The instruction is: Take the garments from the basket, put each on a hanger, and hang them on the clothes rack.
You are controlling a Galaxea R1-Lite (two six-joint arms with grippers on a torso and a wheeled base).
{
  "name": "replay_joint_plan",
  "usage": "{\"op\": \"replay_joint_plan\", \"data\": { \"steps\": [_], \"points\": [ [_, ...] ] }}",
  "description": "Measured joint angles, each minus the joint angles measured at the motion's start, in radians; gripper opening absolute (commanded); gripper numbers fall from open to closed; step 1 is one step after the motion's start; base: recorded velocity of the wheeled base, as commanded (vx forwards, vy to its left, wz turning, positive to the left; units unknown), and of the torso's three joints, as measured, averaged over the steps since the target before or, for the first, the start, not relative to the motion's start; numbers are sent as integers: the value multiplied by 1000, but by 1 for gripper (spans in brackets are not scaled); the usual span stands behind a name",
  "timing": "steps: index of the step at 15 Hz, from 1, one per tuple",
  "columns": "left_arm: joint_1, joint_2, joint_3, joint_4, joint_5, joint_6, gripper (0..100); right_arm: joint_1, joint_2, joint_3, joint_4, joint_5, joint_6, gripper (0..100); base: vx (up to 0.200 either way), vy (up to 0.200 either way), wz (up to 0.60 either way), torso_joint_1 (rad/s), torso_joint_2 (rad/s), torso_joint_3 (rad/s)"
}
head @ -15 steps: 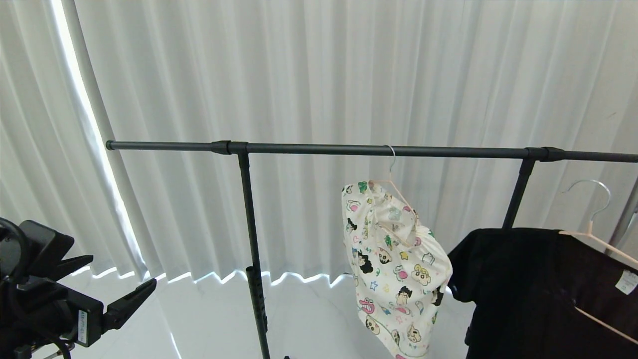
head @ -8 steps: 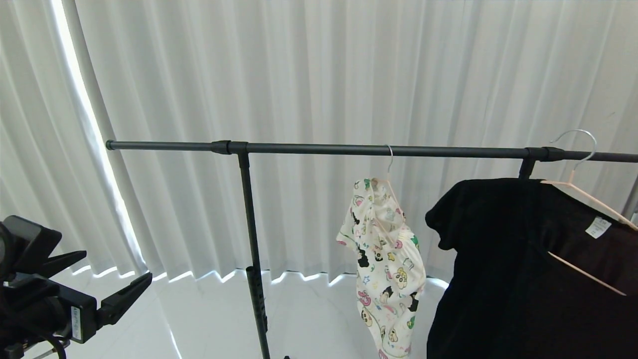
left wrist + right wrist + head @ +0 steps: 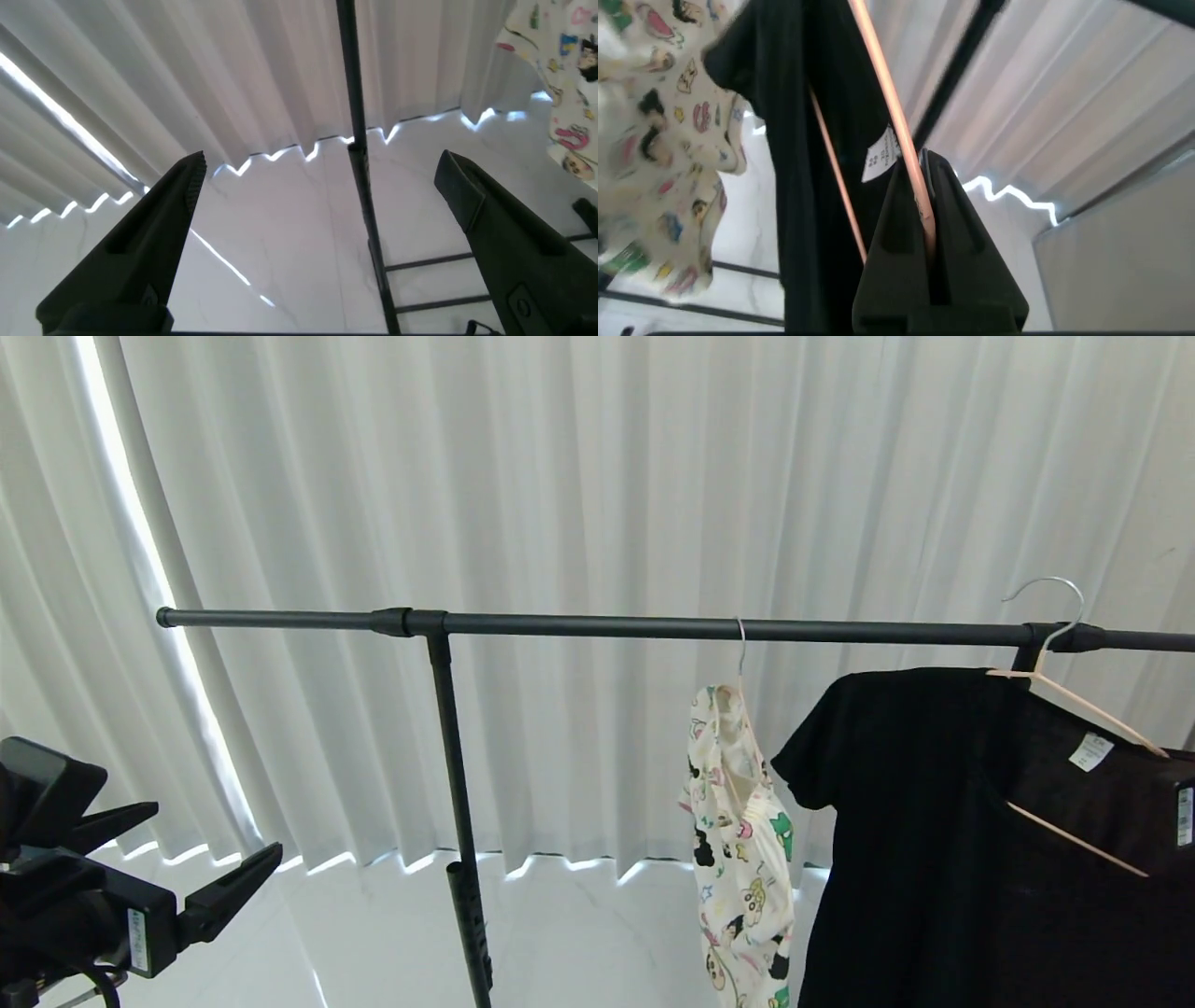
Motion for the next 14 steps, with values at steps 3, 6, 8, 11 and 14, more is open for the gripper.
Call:
{"op": "replay_joint_plan", "data": {
  "steps": [3, 6, 8, 11, 14],
  "points": [
    [0, 0, 0, 0, 0, 3, 100, -1, 29, 0, -40, -1, 0, 0, 133, 0, 0, 5, 5, 0],
    [-1, -4, 1, 0, -2, -1, 100, 0, 68, 0, -72, -1, 0, 0, 0, 0, 0, 0, 0, 0],
    [-2, -6, 1, -1, -2, -1, 100, 1, 102, -5, -86, -7, -1, 0, 0, 0, 0, 0, 0, 0],
    [-3, -10, -1, 0, -2, 0, 100, 6, 152, -10, -85, -57, -1, 0, 0, 0, 0, 0, 0, 0],
    [-3, -15, -1, -1, -3, 8, 100, 33, 193, -19, -85, -98, -2, 0, 0, 0, 0, 0, 0, 0]
  ]
}}
